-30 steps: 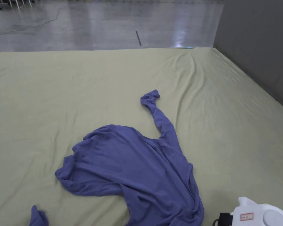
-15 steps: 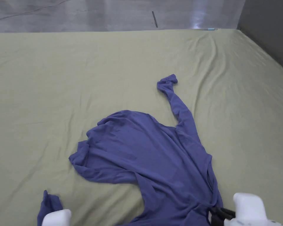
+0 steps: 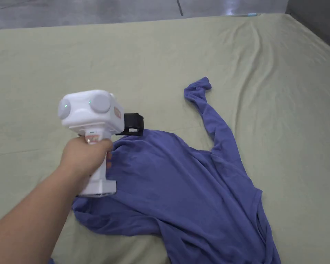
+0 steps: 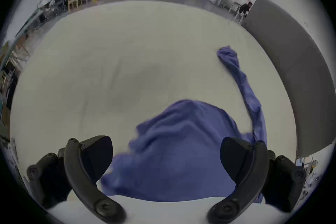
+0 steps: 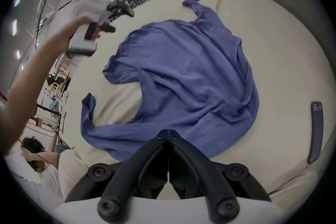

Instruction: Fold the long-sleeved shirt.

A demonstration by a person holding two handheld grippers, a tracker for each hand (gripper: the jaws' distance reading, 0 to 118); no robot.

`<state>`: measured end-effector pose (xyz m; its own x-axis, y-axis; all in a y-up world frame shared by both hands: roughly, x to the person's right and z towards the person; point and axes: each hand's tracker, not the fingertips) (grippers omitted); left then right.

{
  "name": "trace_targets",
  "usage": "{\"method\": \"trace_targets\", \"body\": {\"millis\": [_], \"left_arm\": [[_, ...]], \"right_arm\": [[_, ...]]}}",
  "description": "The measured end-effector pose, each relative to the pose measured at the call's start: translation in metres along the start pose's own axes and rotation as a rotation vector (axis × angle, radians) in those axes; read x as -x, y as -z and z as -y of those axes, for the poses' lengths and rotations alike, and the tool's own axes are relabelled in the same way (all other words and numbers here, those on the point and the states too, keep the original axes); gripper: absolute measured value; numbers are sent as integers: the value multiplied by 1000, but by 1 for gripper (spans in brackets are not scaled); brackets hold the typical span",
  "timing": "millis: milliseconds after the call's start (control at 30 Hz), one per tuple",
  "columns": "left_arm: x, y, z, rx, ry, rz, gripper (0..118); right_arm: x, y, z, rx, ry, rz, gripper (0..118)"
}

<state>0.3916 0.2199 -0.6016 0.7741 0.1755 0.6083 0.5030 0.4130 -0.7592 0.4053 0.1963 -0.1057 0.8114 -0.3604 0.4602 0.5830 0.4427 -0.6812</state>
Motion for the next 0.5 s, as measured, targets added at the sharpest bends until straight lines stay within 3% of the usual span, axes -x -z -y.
{"method": "trace_targets", "body": {"millis": [167,267,333,367,433,500], "left_arm": [[1,73,-4,182,51,-150,118],[-1,64,3,168,135,-149,105],[-4,48,3,150,123,-164,53],[-5,37,3,123,132,-153,6],[-2,27,0,107,120,-124,6],[1,18,-1,107,70,19,6]], "right_arm": [[-26,-1,-15,17,37,49,3],[-37,-5,-34,10,25,91,3],[-47,-3,-51,1,2,134,3],[-49,0,-65,-5,-9,183,3],[-60,8,-95,-22,-8,236,3],[-74,18,-132,-72,40,193,3]]}}
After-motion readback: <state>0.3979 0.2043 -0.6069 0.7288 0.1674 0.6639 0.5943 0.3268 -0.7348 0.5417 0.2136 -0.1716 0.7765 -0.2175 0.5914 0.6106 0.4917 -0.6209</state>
